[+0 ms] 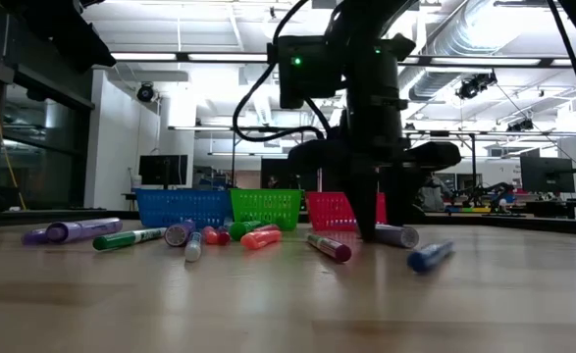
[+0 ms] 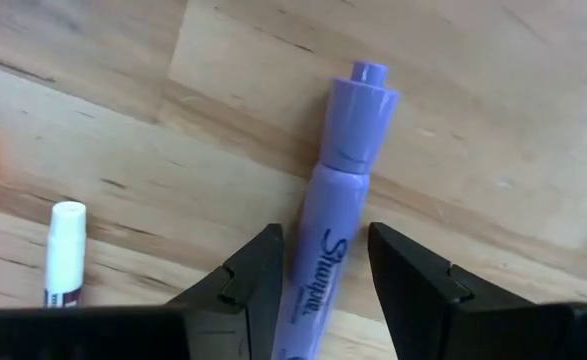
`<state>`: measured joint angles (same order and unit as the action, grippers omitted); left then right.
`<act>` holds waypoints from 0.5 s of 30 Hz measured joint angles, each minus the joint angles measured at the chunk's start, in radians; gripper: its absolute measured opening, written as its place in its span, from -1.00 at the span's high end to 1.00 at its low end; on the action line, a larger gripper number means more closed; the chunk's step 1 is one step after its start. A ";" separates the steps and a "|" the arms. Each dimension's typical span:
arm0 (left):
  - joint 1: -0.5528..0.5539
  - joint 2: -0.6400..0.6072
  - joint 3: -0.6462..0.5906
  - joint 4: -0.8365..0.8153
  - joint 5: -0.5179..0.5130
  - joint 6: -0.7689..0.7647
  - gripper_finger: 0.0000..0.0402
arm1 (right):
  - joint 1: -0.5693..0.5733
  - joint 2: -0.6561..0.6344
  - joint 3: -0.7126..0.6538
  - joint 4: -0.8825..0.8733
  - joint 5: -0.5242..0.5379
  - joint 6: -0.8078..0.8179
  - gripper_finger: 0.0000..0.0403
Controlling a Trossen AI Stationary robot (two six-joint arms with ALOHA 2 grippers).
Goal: Pick & Place Markers
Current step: Put the right purple highlighter into the green bin
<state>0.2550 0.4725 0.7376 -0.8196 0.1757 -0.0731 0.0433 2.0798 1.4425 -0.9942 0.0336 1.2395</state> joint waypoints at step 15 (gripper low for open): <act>0.000 0.000 0.000 0.000 -0.003 -0.001 0.45 | -0.001 0.001 -0.002 0.011 0.009 -0.017 0.69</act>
<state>0.2550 0.4726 0.7376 -0.8192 0.1730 -0.0738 0.0422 2.0808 1.4407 -0.9829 0.0425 1.2221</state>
